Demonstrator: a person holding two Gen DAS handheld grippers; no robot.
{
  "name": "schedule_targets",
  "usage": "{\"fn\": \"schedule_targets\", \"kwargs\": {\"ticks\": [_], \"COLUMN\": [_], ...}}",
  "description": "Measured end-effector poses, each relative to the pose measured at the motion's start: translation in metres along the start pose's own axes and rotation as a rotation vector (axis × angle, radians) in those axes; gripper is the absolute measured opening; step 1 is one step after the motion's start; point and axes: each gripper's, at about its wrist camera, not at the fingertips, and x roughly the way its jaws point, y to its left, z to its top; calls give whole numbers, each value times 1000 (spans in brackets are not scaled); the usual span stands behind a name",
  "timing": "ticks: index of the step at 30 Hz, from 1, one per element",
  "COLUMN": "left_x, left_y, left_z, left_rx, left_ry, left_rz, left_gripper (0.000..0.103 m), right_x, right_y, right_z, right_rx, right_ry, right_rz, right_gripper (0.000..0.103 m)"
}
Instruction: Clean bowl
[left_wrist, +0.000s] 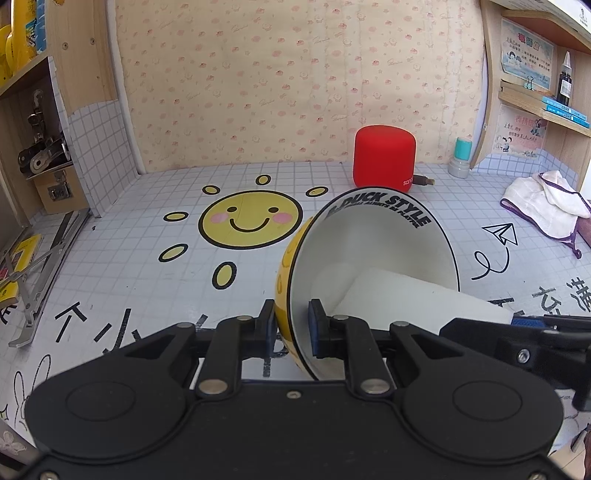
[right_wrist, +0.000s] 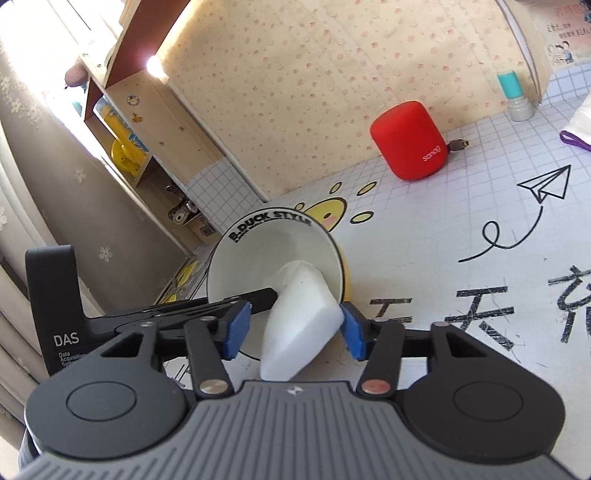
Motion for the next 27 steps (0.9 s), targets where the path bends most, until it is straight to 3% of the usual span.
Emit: {"fn": "schedule_targets", "kwargs": {"ticks": [9, 17, 22, 24, 27], "left_x": [0, 1, 0, -1, -1], "left_y": [5, 7, 3, 2, 0], "left_z": [-3, -4, -3, -3, -1], "left_rx": [-22, 2, 51, 79, 114], "left_ry": [2, 9, 8, 8, 10], "left_rz": [-14, -18, -10, -8, -8], "left_gripper": [19, 21, 21, 21, 21], "right_x": [14, 26, 27, 28, 30], "right_y": [31, 28, 45, 57, 61], "right_z": [10, 12, 10, 6, 5], "right_rx": [-299, -368, -533, -657, -702], "right_ry": [68, 129, 135, 130, 150], "right_rz": [-51, -33, -104, -176, -178], "right_gripper": [29, 25, 22, 22, 22]}}
